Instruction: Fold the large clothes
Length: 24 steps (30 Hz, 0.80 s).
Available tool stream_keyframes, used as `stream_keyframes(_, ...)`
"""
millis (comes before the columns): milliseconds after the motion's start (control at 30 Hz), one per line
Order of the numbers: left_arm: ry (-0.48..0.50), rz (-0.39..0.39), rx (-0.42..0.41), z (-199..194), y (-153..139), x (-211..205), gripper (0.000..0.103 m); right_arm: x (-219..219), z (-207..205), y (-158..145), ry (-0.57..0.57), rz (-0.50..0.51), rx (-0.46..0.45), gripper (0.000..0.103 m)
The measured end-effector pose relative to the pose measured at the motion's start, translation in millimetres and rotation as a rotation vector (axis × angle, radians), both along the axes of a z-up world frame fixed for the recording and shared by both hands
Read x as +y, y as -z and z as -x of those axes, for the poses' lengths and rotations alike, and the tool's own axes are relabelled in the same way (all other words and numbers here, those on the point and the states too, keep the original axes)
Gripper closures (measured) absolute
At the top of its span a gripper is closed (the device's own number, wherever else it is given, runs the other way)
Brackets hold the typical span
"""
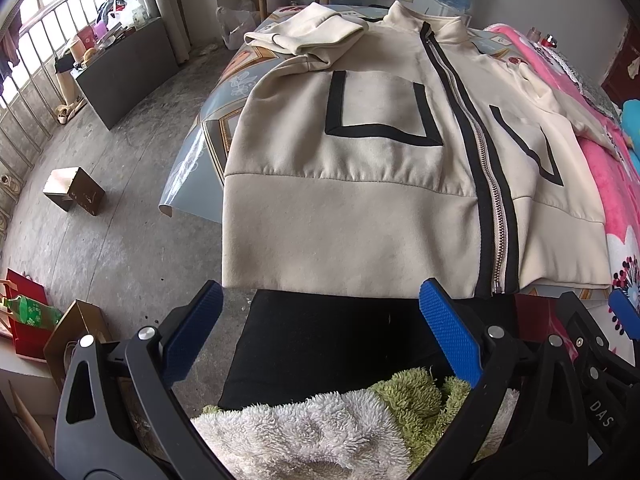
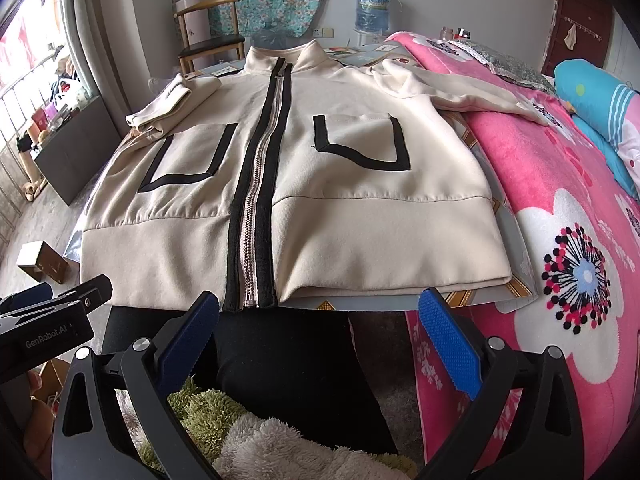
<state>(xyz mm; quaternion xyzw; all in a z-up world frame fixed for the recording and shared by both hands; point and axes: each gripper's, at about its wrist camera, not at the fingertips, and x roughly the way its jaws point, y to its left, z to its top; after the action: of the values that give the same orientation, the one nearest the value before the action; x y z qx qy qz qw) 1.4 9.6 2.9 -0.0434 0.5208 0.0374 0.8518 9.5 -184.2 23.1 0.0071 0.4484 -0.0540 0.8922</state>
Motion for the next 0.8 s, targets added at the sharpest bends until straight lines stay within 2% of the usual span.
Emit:
stream_keyframes(467, -0.002, -0.001, 0.0, 0.4, 0.5, 1.7, 0.008, -0.3, -0.2, -1.1, 0.0, -0.005, -0.007, 0.006)
stream_keyframes(800, -0.011, -0.008, 0.007, -6.0, 4.6, 6.1, 0.008, 0.6, -8.3, -7.7, -0.007, 0.03, -0.062, 0.006)
